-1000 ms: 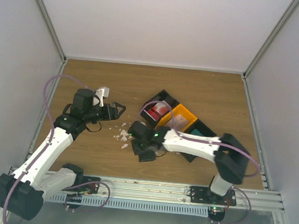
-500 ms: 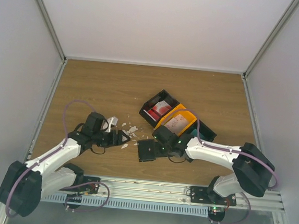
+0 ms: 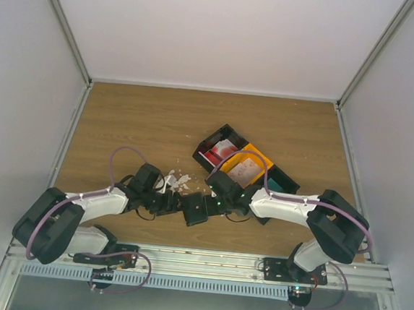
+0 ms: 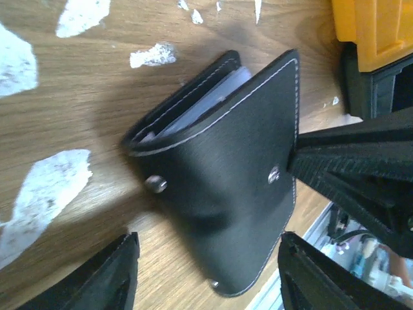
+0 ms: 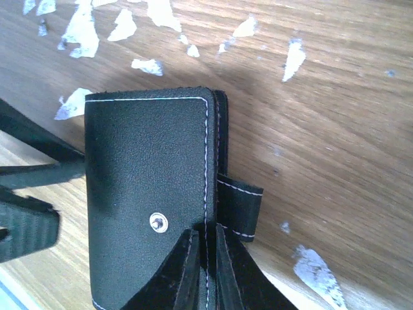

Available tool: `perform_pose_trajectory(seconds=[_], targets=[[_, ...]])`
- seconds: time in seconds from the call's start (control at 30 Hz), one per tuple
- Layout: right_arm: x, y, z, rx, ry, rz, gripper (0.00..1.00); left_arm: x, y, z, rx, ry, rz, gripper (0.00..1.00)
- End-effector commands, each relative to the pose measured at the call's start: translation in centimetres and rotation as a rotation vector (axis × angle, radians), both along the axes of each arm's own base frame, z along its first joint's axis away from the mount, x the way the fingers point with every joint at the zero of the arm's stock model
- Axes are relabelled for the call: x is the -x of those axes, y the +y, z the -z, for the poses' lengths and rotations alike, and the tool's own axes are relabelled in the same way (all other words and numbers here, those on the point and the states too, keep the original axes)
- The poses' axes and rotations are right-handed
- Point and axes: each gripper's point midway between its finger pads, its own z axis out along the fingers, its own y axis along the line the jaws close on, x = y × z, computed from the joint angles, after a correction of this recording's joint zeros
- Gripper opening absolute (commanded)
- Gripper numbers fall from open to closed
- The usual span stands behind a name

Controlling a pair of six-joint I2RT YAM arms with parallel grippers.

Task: Put the credit cards into the card holder
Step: Close the card holder at the center of the board.

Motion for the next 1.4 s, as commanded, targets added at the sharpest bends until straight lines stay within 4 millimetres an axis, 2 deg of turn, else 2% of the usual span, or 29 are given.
perform_pose_trajectory(seconds=[0.0, 0.13, 0.23, 0.3, 0.37, 0.47, 0.6, 0.67, 0.83, 1.07, 1.27, 1.37], targets=[[-0.4, 1.6, -0.5, -0.064, -0.013, -0.039, 0.1, 0.5, -0.9, 0.9, 0.03, 0.018, 0.046, 0.58], [0.0, 2.5, -0.9, -0.116, -0.012, -0.076, 0.09, 0.6, -0.8, 1.7, 0.014, 0.022, 0.051, 0.5], [0.0, 2.8, -1.6, -0.136, -0.044, -0.119, 0.11, 0.1, 0.0, 2.9, -0.067, 0.023, 0.039, 0.4], [-0.6, 2.1, -2.1, -0.102, -0.094, -0.116, 0.16, -0.1, 0.6, 3.7, -0.125, 0.023, 0.04, 0.33], [-1.7, 0.6, -2.6, -0.055, -0.146, -0.067, 0.2, -0.3, 1.0, 4.2, -0.168, 0.019, 0.044, 0.28], [-2.8, -2.4, -2.8, 0.012, -0.186, 0.029, 0.28, -0.4, 1.4, 4.7, -0.206, 0.015, 0.054, 0.26], [-2.1, -5.0, -2.0, 0.082, -0.183, 0.063, 0.32, -0.5, 1.4, 4.6, -0.214, 0.001, 0.079, 0.26], [-1.3, -5.0, -1.5, 0.075, -0.166, 0.014, 0.35, -0.6, 1.3, 4.5, -0.213, -0.005, 0.088, 0.26], [0.8, -3.3, -0.9, 0.052, -0.146, -0.159, 0.42, -0.5, 1.0, 4.6, -0.201, 0.006, 0.104, 0.26], [0.2, -1.6, 0.8, 0.149, -0.154, -0.215, 0.43, -0.5, 1.0, 4.7, -0.2, 0.019, 0.097, 0.26], [-1.2, -2.5, 1.5, 0.248, -0.199, -0.154, 0.39, -0.2, 1.2, 4.9, -0.207, 0.027, 0.097, 0.25], [-2.7, -4.6, 1.9, 0.329, -0.253, -0.029, 0.37, -0.1, 1.3, 4.9, -0.209, 0.027, 0.094, 0.25]])
